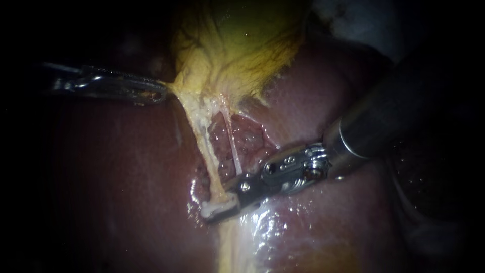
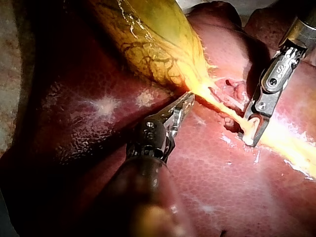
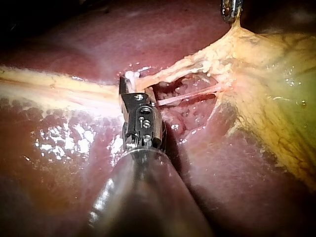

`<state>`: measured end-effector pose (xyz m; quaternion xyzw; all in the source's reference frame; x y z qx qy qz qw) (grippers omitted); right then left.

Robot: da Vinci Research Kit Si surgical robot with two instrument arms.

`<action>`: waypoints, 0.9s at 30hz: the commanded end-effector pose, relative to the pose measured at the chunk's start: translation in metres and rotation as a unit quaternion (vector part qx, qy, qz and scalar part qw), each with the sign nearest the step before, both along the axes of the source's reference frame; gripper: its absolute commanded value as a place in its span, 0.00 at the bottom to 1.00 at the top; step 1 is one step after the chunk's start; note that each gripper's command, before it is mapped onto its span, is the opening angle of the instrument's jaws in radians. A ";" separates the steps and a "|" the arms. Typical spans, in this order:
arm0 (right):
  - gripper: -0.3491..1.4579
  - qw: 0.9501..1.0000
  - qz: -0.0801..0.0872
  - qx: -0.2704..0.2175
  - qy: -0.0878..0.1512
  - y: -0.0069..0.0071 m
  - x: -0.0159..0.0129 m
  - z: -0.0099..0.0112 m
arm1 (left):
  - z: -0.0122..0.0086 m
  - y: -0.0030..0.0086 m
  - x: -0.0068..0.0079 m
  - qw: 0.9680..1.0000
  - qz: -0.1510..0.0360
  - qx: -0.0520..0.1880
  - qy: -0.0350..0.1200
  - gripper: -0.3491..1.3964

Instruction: Clipping second clip left tube

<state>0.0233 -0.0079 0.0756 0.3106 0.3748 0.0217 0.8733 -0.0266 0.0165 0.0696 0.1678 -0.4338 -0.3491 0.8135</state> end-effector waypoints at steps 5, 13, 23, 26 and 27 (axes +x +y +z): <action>0.37 1.000 0.006 0.008 0.009 0.0007 0.0001 -0.0002 | 0.0000 0.0000 0.0000 1.000 0.000 0.000 0.000 0.00; 0.52 0.996 0.059 0.037 0.059 0.0017 0.0000 0.0006 | 0.0000 0.0000 0.0000 1.000 0.000 0.000 0.000 0.00; 0.52 0.981 0.130 0.119 0.078 0.0032 -0.0011 0.0016 | 0.0000 0.0000 0.0000 1.000 0.000 0.000 0.000 0.00; 0.52 0.973 0.142 0.157 0.093 0.0032 -0.0012 0.0017 | 0.0000 0.0000 0.0000 1.000 0.000 0.000 0.000 0.00; 0.52 0.970 0.144 0.168 0.098 0.0032 -0.0012 0.0017 | 0.0000 0.0000 0.0000 1.000 0.000 0.000 0.000 0.00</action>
